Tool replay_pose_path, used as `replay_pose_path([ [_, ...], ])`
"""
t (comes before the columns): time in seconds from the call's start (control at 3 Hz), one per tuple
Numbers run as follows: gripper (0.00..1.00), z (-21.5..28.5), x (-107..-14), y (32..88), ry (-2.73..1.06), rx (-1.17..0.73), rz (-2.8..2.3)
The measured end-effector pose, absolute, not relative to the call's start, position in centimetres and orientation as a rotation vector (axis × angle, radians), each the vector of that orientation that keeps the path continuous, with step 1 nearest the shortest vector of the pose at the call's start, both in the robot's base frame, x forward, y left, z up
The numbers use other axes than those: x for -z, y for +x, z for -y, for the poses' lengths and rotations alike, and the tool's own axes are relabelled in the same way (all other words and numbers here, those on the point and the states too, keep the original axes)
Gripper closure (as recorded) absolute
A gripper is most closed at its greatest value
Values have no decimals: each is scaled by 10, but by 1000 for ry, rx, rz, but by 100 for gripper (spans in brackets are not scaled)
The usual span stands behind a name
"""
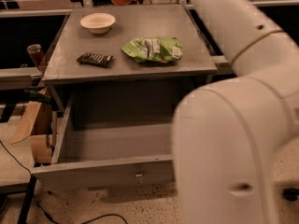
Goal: Place apple into top drawer
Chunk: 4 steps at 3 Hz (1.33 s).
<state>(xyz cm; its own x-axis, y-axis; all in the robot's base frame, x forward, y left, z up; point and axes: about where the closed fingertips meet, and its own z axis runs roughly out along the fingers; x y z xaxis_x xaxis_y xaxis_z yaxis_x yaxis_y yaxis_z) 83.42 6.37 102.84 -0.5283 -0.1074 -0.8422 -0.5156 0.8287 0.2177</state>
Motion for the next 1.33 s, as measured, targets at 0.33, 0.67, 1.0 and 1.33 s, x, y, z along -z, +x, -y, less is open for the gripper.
replay_pose_path([
  [0.33, 100, -21, -1048, 763, -584, -627, -1974],
  [0.67, 100, -22, -996, 716, -741, -798, -1995],
  [1.0, 100, -50, -934, 677, -1002, -959, -2011],
  [1.33, 100, -80, -868, 636, -1314, -1095, -2022],
])
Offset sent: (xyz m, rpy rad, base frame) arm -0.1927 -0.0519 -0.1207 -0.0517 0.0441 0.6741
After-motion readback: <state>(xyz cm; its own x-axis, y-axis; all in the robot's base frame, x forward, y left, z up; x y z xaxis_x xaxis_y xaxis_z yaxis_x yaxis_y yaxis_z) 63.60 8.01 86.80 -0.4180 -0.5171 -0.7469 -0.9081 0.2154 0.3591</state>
